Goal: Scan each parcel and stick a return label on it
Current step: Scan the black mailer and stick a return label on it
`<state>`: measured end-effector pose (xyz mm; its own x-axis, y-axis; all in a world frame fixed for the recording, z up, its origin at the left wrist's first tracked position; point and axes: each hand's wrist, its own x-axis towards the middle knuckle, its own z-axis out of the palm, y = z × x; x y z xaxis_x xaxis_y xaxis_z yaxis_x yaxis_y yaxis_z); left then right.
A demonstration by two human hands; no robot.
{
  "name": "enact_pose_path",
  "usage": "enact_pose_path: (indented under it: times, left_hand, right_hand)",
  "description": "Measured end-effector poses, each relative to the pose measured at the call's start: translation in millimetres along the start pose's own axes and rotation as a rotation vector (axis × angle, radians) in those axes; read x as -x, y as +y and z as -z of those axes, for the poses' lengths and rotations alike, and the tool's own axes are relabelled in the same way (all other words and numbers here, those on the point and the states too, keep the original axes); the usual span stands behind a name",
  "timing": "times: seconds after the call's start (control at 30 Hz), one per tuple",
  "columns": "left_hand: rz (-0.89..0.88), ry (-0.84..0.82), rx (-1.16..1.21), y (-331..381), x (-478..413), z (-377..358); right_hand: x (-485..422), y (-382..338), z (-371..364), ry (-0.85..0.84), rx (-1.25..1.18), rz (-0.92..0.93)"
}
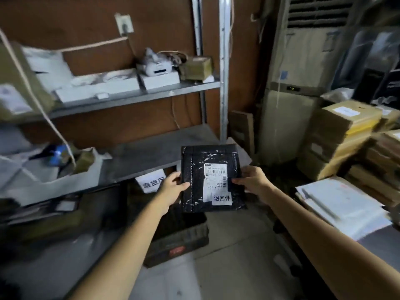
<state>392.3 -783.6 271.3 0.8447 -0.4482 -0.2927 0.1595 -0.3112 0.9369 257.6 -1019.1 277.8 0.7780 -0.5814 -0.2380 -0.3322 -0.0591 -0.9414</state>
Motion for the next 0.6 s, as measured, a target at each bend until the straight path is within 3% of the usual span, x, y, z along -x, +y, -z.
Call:
enact_pose_path:
  times: [0.3, 0.6]
  left_hand:
    - [0.165, 0.207, 0.090, -80, -62, 215]
    - [0.330, 0.279, 0.093, -141, -113, 290]
  right_hand:
    - [-68, -30, -243, -0.152, 0.359, 0.099]
    - [-151, 6, -366, -0.327, 0.469, 0.051]
